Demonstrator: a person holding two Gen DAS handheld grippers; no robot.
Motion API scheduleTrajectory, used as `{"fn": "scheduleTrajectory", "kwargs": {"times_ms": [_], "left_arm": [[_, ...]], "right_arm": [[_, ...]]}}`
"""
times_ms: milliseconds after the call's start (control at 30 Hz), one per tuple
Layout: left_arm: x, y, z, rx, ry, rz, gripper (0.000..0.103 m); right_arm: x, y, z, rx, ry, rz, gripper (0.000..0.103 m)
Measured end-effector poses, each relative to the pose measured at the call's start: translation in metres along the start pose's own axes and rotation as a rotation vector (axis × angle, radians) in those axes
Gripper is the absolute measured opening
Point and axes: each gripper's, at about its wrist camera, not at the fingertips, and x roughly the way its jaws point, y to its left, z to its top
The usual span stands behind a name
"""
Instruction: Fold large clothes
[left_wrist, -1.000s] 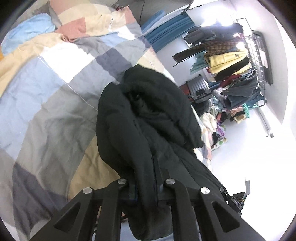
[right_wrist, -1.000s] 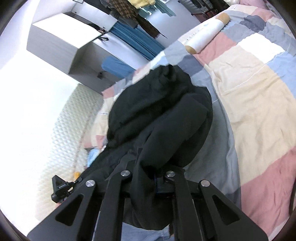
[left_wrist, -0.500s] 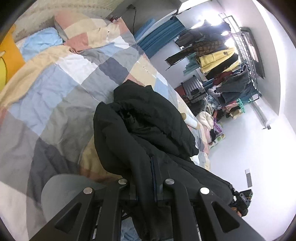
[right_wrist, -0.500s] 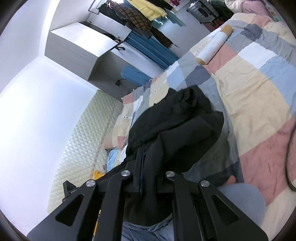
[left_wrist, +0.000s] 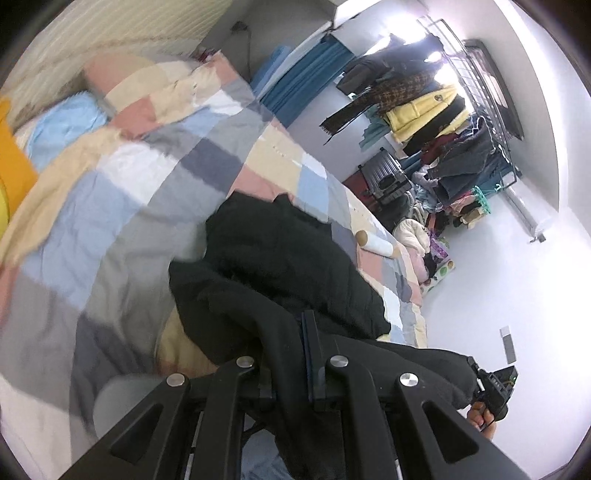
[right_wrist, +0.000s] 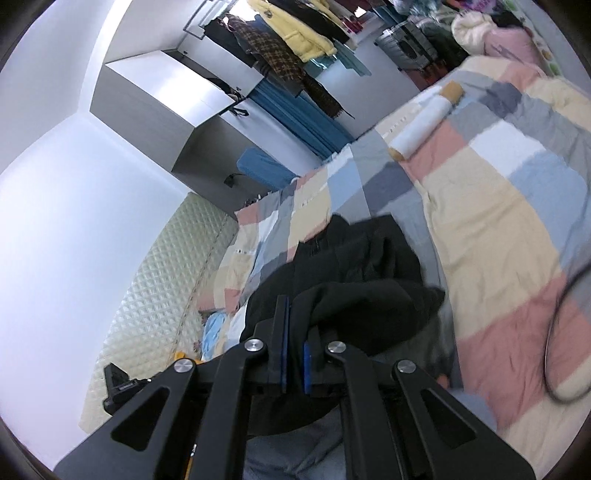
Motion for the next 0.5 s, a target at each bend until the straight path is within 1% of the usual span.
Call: {"fn": "scheduleTrajectory", "kwargs": {"times_ms": [67,133,167,267,300,433,500], "left_arm": [[0.008,-0.010,0.021,0.028,-0.012,0.023,0.010],[0.020,-0.025,0.049,0.053,-0.017,0.054,0.010],[0.030,-0.033,0.069,0.063,-0.024,0.066,0.010],[0.054,-0.046,0.108,0.042,-0.033,0.082,0.011],[0.066,-0.052,0.124,0.046,-0.044,0.099,0.011],[0.118,-0.065,0.171,0.073,-0.064,0.212,0.013],[0.144,-0.064,0.188,0.070,-0.060,0.256,0.013]], "right_arm": [[0.013,0.005,0.019,-0.020,-0.012,-0.014,0.005],[0.028,0.008,0.039,-0.024,-0.017,-0.025,0.005],[0.036,0.010,0.050,-0.031,-0.021,-0.037,0.005],[0.068,0.012,0.087,-0.022,-0.038,-0.070,0.005],[0.079,0.011,0.099,-0.011,-0.047,-0.082,0.005],[0.124,0.004,0.135,0.021,-0.057,-0.129,0.005],[0.152,-0.003,0.150,0.026,-0.057,-0.172,0.005]]}}
